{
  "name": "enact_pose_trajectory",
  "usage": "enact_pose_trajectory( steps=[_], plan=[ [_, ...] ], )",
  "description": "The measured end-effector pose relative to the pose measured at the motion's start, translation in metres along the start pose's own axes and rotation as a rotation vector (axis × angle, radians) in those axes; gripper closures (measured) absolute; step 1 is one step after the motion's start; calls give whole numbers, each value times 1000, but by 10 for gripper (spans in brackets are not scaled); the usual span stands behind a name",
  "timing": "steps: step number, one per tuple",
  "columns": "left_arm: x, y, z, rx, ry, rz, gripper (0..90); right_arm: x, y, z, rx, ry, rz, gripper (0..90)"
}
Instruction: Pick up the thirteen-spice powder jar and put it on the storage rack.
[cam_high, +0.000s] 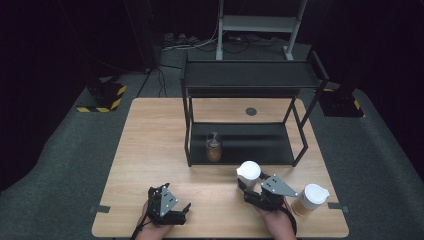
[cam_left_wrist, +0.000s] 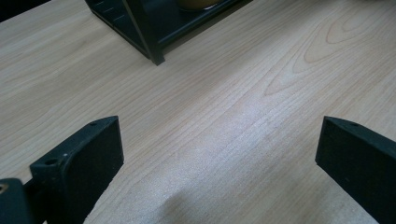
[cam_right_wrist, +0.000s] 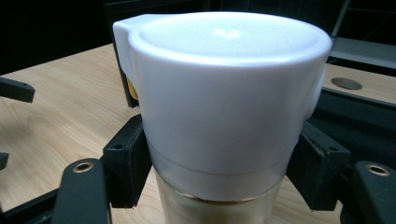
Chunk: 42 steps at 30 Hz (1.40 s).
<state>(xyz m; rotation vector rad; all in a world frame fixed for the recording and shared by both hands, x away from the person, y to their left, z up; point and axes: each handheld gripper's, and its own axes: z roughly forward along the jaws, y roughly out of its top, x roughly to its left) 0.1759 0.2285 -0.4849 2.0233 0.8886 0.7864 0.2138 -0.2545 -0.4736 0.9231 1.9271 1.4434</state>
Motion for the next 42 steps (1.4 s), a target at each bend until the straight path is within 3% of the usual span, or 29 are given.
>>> enact_pose_trajectory(
  steps=[19,42],
  plan=[
    [0,0,0,-2,-1,2,12,-10,7,-3,-11,-28,18,300],
    [2,-1,0,-6,-10,-2,11,-19,28,29,-23,-57,36,300]
  ],
)
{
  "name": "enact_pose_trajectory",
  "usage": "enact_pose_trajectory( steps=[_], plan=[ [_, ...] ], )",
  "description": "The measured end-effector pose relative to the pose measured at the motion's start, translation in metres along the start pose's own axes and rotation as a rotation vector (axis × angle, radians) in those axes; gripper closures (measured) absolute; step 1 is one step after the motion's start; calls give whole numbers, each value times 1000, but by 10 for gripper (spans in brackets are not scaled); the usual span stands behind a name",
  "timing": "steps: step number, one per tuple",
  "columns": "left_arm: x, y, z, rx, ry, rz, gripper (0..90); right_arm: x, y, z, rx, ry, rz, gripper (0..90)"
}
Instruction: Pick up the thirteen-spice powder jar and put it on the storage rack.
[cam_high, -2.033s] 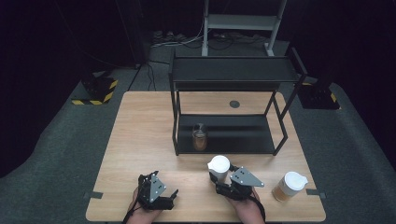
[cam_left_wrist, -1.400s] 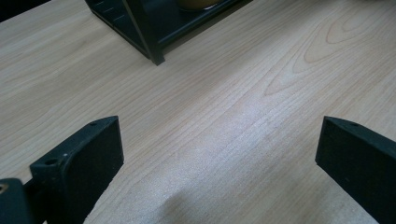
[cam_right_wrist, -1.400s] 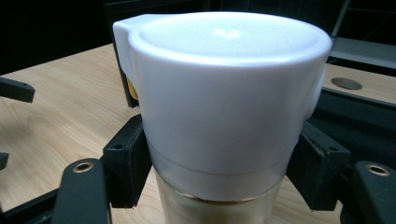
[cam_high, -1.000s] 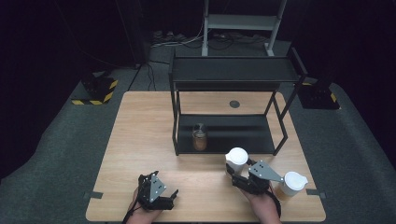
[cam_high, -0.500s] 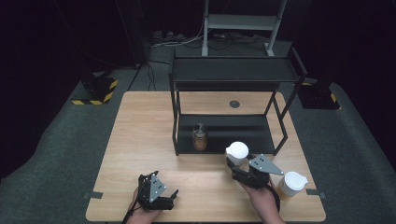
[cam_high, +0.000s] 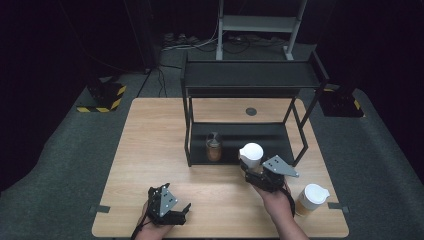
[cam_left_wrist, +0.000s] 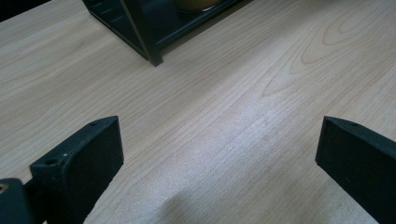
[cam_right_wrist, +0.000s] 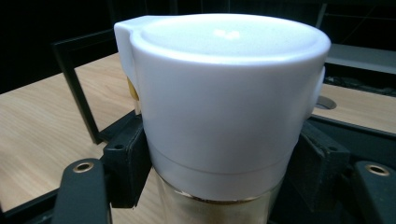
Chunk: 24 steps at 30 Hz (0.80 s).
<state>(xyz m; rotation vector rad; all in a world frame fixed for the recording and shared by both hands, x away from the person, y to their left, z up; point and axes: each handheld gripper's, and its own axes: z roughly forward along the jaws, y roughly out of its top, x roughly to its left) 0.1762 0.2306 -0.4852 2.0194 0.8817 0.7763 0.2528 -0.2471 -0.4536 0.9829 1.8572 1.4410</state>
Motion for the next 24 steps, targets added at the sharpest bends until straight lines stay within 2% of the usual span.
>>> enact_pose_trajectory(
  steps=[3,24],
  plan=[
    [0,0,0,-1,-1,0,11,-2,1,5,-1,-4,13,301],
    [3,-2,-1,-11,-8,-13,12,-7,5,40,-8,-19,19,301]
  ],
)
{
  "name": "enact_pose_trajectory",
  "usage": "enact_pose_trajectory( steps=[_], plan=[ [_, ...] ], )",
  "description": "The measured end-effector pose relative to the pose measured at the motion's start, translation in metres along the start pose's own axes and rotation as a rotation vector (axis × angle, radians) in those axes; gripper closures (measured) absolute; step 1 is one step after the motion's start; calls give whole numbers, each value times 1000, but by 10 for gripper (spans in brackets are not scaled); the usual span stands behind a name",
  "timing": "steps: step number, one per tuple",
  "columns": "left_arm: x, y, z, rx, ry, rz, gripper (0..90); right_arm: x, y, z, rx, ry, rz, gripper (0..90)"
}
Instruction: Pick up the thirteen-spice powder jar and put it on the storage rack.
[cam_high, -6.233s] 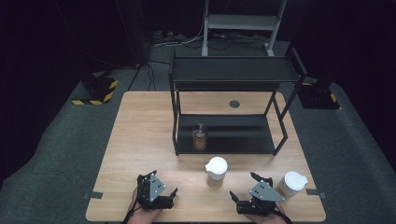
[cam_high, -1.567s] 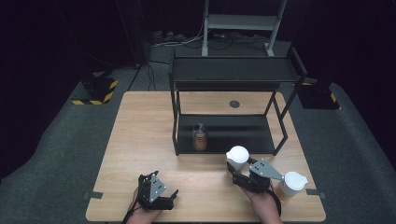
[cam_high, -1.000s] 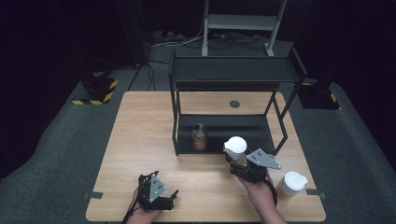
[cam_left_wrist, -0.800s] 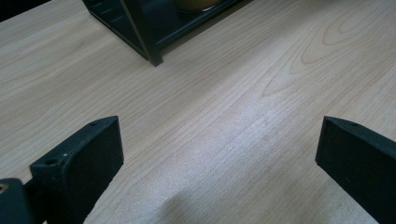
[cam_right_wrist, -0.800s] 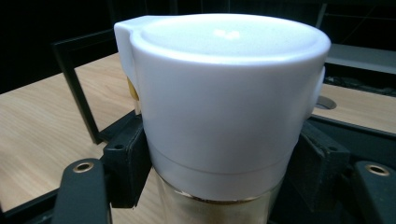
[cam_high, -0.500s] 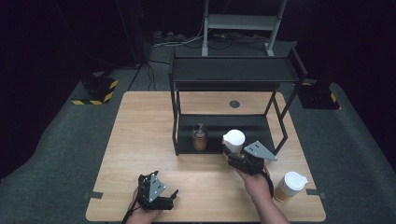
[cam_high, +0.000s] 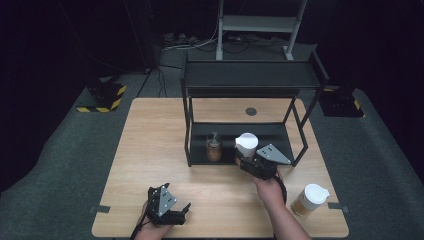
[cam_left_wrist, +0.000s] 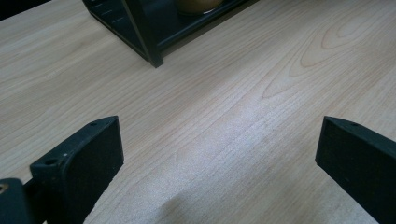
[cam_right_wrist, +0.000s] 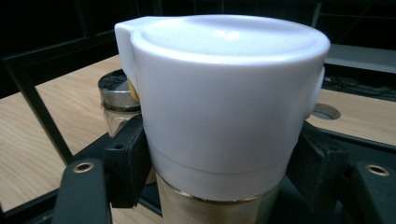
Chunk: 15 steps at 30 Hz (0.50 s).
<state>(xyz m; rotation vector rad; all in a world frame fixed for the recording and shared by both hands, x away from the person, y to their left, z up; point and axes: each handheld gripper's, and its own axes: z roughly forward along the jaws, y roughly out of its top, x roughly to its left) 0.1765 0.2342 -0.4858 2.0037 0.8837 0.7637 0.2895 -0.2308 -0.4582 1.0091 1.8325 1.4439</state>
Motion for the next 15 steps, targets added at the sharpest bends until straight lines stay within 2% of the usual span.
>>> enact_pose_trajectory(
  steps=[15],
  plan=[
    [1,0,0,-2,-3,-2,11,-2,2,20,9,-11,8,301]
  ],
)
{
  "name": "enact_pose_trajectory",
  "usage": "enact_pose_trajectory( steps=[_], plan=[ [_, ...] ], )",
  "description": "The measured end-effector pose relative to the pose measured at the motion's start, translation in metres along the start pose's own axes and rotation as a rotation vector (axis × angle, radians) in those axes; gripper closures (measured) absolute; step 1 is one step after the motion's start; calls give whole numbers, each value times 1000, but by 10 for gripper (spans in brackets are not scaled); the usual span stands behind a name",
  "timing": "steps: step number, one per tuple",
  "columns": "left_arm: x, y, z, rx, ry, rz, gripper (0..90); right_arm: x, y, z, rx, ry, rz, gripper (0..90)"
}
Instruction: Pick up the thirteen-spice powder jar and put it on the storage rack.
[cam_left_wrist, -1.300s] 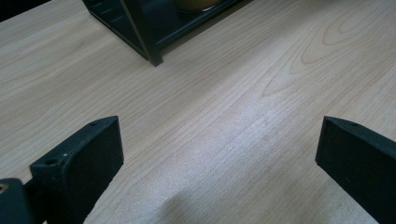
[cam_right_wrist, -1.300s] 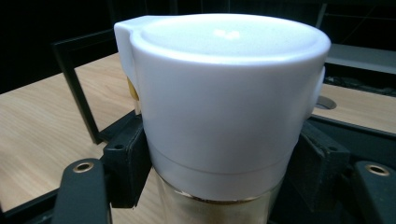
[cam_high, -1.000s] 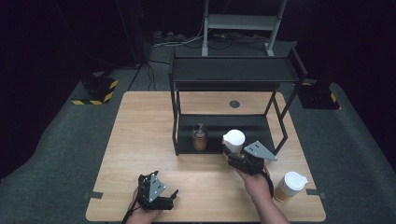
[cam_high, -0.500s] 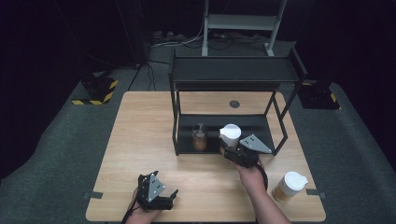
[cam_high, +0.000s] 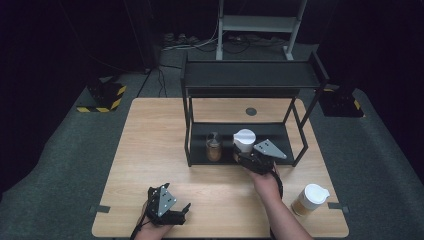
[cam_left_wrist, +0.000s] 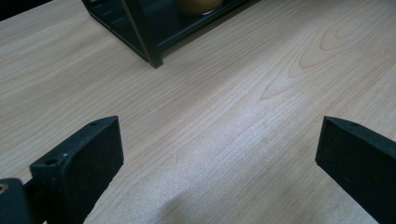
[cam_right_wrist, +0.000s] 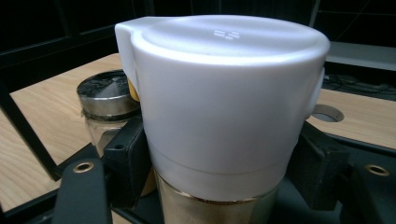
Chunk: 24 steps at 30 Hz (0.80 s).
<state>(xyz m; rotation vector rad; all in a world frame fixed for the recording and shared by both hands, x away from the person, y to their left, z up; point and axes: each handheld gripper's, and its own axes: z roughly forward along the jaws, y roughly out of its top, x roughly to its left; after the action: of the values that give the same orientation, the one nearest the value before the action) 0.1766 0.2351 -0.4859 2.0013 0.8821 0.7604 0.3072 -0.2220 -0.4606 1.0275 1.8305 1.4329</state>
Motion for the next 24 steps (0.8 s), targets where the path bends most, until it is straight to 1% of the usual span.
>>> enact_pose_trajectory(
  steps=[2,11,17,19,24],
  plan=[
    [0,0,0,-1,0,-1,11,0,0,5,2,-7,3,301],
    [0,0,0,-2,-1,0,11,1,1,13,8,-13,-6,301],
    [1,0,0,-1,-4,-1,11,-1,0,18,15,-17,2,301],
    [1,0,0,-1,-4,-1,11,-1,0,20,20,-17,16,301],
    [1,0,0,-1,-4,-1,11,-1,-4,23,26,-17,17,301]
  ],
)
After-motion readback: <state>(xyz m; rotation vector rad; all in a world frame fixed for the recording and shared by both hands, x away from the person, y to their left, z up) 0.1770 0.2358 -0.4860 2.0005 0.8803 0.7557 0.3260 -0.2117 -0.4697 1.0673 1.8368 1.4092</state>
